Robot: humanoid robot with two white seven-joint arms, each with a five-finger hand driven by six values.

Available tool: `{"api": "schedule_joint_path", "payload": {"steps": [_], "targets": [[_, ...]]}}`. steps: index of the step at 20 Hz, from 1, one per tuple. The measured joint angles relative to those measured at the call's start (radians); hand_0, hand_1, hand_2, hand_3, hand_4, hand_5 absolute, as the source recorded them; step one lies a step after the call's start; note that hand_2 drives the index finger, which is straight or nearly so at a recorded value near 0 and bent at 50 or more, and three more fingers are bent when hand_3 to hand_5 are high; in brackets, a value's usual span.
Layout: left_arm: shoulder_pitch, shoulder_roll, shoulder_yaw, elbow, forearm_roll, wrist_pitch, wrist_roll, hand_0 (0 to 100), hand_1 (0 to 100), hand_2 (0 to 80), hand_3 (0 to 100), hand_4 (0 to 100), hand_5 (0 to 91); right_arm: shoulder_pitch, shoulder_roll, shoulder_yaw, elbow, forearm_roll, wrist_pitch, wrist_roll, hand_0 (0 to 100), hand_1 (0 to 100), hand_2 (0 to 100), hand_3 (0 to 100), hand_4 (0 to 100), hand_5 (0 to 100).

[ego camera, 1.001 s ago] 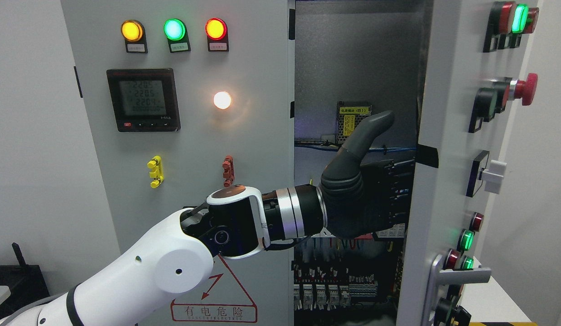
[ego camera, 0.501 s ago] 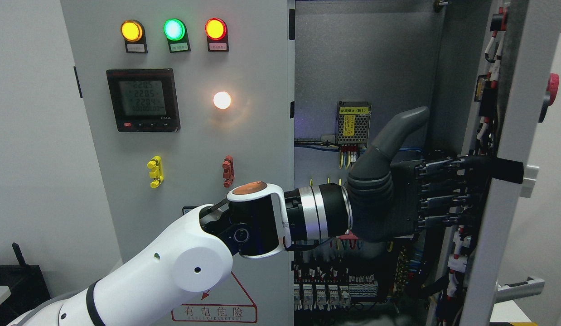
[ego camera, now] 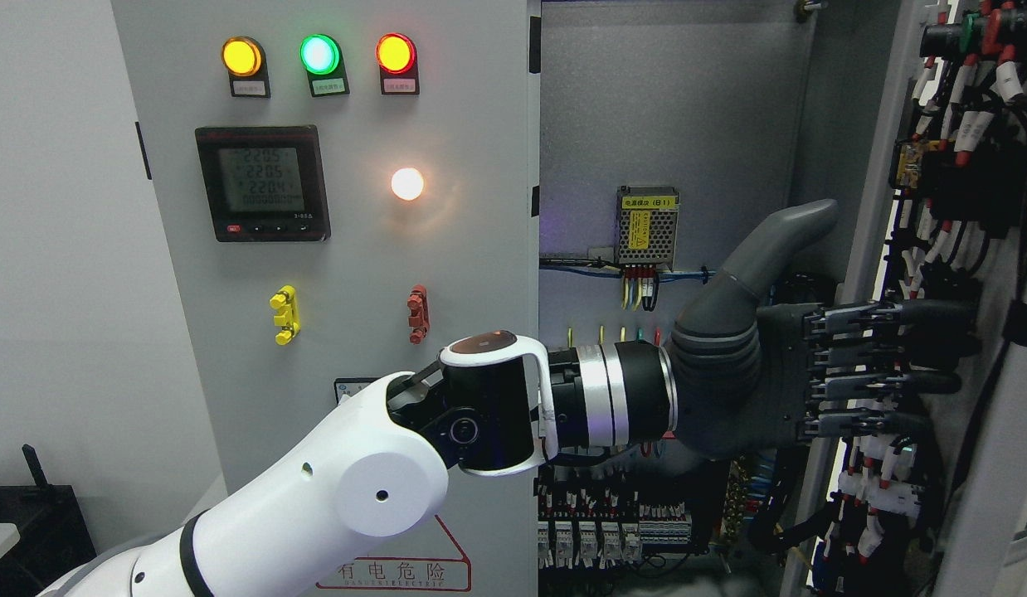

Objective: Open door with both hands
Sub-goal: 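Push the door's inner edge outward with the left hand, swinging it open, then keep pushing the door wide open with the left hand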

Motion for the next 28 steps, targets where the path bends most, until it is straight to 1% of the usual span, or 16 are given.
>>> {"api": "schedule_joint_path", "payload": {"steps": [7,10,15,23,28], "targets": [[-0.001,-0.06,0.001,0.0,-0.028,0.001,0.005,0,0,0.0,0,4,0.0,0.0,0.0,0.0,0.0,0.0,0.0,0.0,0,0,0,0,0,0],[-0.001,-0.079,-0.002,0.001,-0.037,0.003,0.016,0,0,0.0,0,4,0.0,0.0,0.0,0.0,0.0,0.0,0.0,0.0,0,0,0,0,0,0],[-0.001,-0.102,-0.011,0.002,-0.045,-0.022,0.026,0,0,0.0,0,4,0.0,0.0,0.0,0.0,0.0,0.0,0.0,0.0,0,0,0,0,0,0],[-0.001,-0.129,-0.038,0.008,-0.051,-0.08,0.029,0,0,0.0,0,4,0.0,0.0,0.0,0.0,0.0,-0.001,0.0,0.0,0,0,0,0,0,0],[0.0,-0.161,-0.064,0.039,-0.072,-0.107,0.029,0,0,0.0,0,4,0.0,0.0,0.0,0.0,0.0,0.0,0.0,0.0,0,0,0,0,0,0]]}}
